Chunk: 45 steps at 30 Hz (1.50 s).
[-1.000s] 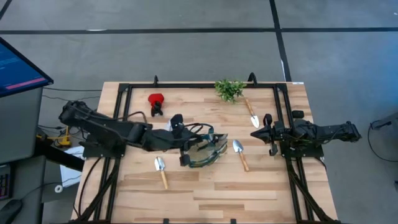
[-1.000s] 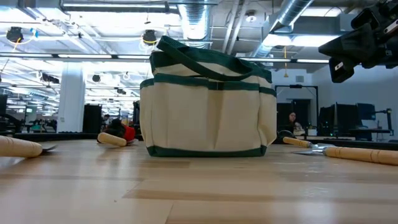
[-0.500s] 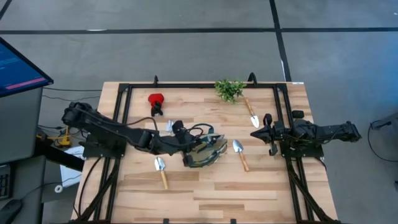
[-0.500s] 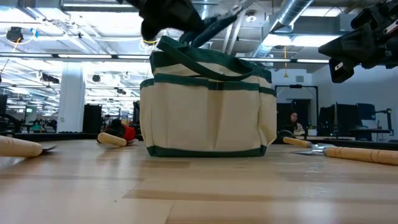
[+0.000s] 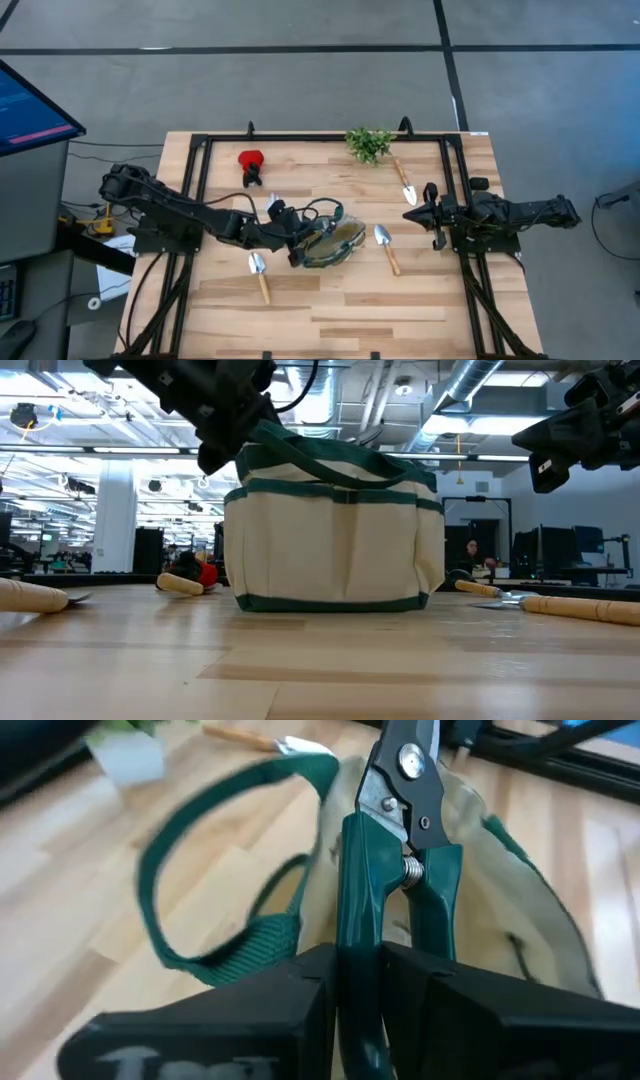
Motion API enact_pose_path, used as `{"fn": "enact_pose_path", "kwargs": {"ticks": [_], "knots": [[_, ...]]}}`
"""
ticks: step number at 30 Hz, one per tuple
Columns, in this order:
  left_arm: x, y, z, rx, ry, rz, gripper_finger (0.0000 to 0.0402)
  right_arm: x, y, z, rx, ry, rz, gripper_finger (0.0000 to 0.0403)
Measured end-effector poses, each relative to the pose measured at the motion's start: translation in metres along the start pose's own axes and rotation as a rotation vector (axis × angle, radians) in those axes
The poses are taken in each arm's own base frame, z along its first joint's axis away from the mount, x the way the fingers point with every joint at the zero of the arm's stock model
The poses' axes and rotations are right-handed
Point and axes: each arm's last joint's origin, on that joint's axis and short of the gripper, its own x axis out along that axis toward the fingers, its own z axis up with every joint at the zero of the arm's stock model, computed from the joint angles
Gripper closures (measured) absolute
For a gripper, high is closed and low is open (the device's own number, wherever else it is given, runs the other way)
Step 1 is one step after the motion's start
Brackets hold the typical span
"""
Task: Pick & Place Garden tools in Gardening bag
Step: Put the green scissors into the gardening bag, then put the brown trowel into the gardening bag
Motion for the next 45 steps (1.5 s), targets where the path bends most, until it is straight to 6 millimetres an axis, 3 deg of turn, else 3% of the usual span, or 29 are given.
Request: {"fn": "enact_pose_path", "kwargs": {"ticks": [16, 25, 31, 37, 45], "knots": [[0.024, 0.004, -0.014, -0.026, 0.106, -0.042, 0.0363, 0.0, 0.0, 0.0, 0.0, 0.0, 0.0, 0.0403], [0.019, 0.005, -0.006, -0.048, 0.073, -0.06, 0.0305, 0.0, 0.0, 0.0, 0.0, 0.001, 0.0, 0.0403], [0.015, 0.005, -0.001, -0.053, 0.054, -0.084, 0.0292, 0.0, 0.0, 0.0, 0.0, 0.002, 0.0, 0.0403], [-0.009, 0.009, 0.02, -0.047, -0.032, -0.129, 0.0297, 0.0, 0.0, 0.0, 0.0, 0.001, 0.0, 0.0403], [-0.068, 0.021, 0.059, -0.017, -0.242, -0.214, 0.0314, 0.0, 0.0, 0.0, 0.001, -0.005, 0.0, 0.0403]]}}
